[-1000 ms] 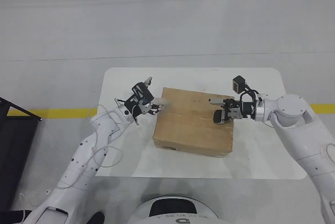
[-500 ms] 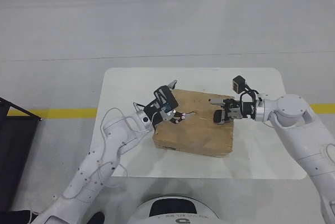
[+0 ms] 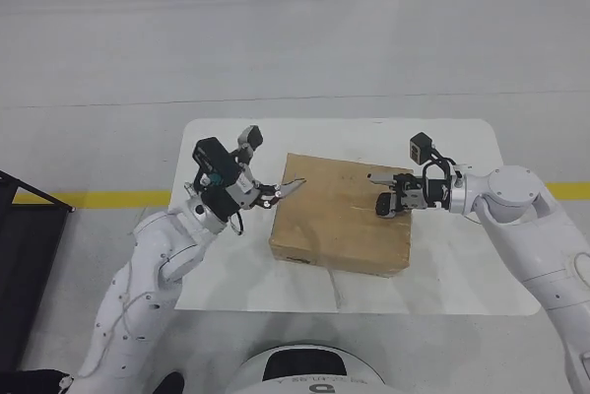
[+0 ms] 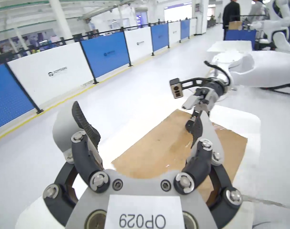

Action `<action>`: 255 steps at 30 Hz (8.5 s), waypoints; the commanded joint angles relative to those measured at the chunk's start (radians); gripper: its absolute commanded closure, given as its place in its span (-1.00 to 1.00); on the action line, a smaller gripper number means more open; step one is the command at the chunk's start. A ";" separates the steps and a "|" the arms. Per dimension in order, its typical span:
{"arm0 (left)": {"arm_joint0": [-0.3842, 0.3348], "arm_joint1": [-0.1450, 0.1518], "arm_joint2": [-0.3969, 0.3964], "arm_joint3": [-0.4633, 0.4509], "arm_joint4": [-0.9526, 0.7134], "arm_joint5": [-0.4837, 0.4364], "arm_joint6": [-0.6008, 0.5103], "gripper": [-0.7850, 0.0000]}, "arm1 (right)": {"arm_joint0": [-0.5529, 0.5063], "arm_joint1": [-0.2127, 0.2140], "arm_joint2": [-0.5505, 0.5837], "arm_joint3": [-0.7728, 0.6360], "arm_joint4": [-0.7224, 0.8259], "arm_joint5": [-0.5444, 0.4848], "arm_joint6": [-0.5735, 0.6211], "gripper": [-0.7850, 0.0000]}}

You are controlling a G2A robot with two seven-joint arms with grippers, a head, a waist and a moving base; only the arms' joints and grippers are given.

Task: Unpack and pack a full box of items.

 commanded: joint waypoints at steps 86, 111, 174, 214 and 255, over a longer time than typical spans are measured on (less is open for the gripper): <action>-0.197 -0.023 0.223 0.418 0.259 0.065 -0.066 -1.00 | -0.117 0.002 0.104 -0.139 0.047 -0.048 -0.107 -1.00; -0.200 -0.023 0.226 0.422 0.260 0.062 -0.067 -1.00 | -0.153 0.006 -0.087 -0.610 -0.759 0.247 -0.314 -1.00; -0.200 -0.023 0.226 0.422 0.260 0.062 -0.067 -1.00 | -0.035 -0.276 -0.502 -0.568 -1.784 0.878 -0.284 -1.00; -0.200 -0.023 0.226 0.422 0.260 0.062 -0.067 -1.00 | -0.479 -0.280 -0.076 -0.787 -1.772 0.484 -0.245 -1.00; -0.200 -0.023 0.226 0.422 0.260 0.062 -0.067 -1.00 | -0.603 -0.443 0.332 -0.810 -1.802 0.801 -0.208 -1.00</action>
